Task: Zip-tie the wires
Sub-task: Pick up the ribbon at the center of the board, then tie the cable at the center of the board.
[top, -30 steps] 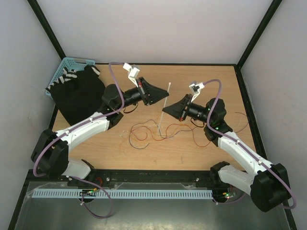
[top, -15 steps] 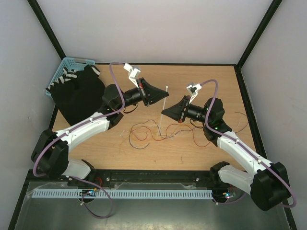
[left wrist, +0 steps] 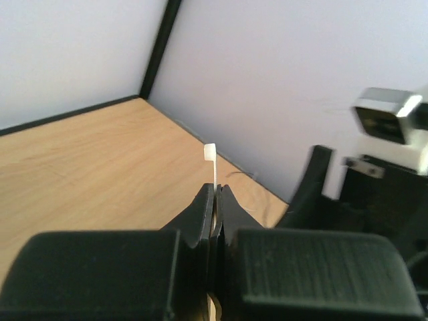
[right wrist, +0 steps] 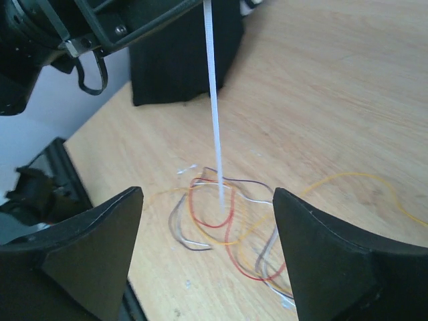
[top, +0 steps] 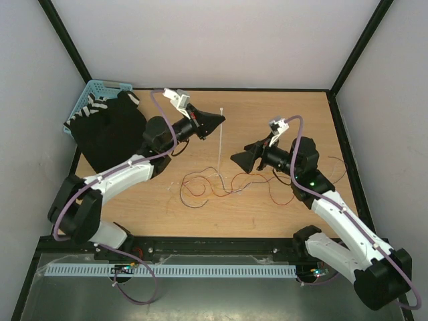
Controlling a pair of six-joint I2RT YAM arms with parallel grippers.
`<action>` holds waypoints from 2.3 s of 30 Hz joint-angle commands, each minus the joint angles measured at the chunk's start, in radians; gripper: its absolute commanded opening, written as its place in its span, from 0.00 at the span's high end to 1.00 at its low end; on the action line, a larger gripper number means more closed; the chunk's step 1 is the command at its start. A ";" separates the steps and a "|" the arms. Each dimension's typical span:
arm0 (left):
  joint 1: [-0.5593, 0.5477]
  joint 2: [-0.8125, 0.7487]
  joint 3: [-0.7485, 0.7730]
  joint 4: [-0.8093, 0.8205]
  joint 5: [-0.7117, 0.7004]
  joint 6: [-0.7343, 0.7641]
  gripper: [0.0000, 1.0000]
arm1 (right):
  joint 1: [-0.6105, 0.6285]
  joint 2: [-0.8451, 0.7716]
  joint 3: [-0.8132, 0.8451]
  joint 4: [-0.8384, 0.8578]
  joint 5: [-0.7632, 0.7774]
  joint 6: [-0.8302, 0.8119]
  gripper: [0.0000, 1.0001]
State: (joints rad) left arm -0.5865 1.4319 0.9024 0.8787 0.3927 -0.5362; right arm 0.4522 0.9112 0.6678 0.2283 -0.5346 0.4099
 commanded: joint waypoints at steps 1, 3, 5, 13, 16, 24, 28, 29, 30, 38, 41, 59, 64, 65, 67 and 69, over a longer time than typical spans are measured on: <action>0.010 0.085 0.040 0.112 -0.116 0.146 1.00 | 0.006 -0.085 -0.002 -0.133 0.185 -0.087 0.10; 0.024 0.136 0.073 0.133 -0.127 0.161 1.00 | 0.006 -0.110 -0.014 -0.145 0.209 -0.097 0.08; 0.040 0.197 0.105 0.172 -0.134 0.159 1.00 | 0.004 -0.126 -0.026 -0.153 0.225 -0.105 0.06; 0.090 0.421 0.223 0.269 -0.144 0.281 1.00 | 0.004 -0.148 -0.068 -0.150 0.235 -0.120 0.02; 0.122 0.505 0.261 0.320 -0.117 0.218 1.00 | 0.005 -0.148 -0.079 -0.135 0.224 -0.121 0.02; 0.129 0.570 0.207 0.379 -0.113 0.197 1.00 | 0.004 -0.145 -0.080 -0.135 0.233 -0.147 0.02; 0.128 0.569 0.127 0.426 -0.115 0.165 1.00 | 0.004 -0.144 -0.090 -0.130 0.233 -0.146 0.02; 0.127 0.569 0.106 0.440 -0.115 0.156 1.00 | 0.005 -0.145 -0.093 -0.127 0.232 -0.145 0.02; 0.125 0.569 0.084 0.456 -0.116 0.147 1.00 | 0.004 -0.146 -0.095 -0.125 0.231 -0.145 0.02; 0.116 0.555 -0.054 0.546 -0.083 0.113 1.00 | 0.005 -0.142 -0.113 -0.109 0.221 -0.156 0.02; 0.100 0.553 -0.091 0.584 -0.061 0.110 1.00 | 0.004 -0.130 -0.123 -0.101 0.206 -0.150 0.02; 0.010 0.445 -0.301 0.603 -0.056 0.170 1.00 | 0.016 0.058 -0.160 -0.178 0.019 -0.108 0.04; 0.012 0.446 -0.269 0.602 -0.056 0.161 1.00 | 0.019 0.034 -0.186 -0.179 0.033 -0.115 0.03; 0.012 0.446 -0.255 0.602 -0.046 0.156 1.00 | 0.019 0.028 -0.182 -0.182 0.032 -0.115 0.03; 0.013 0.449 -0.226 0.602 -0.035 0.143 1.00 | 0.019 0.019 -0.179 -0.179 0.032 -0.116 0.03; 0.014 0.451 -0.204 0.602 -0.027 0.137 1.00 | 0.019 0.014 -0.175 -0.179 0.031 -0.119 0.03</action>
State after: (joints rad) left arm -0.5774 1.9041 0.6407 1.4269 0.3428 -0.3859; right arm 0.4652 0.9539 0.4904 0.0471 -0.4850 0.2913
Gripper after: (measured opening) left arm 0.003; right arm 0.973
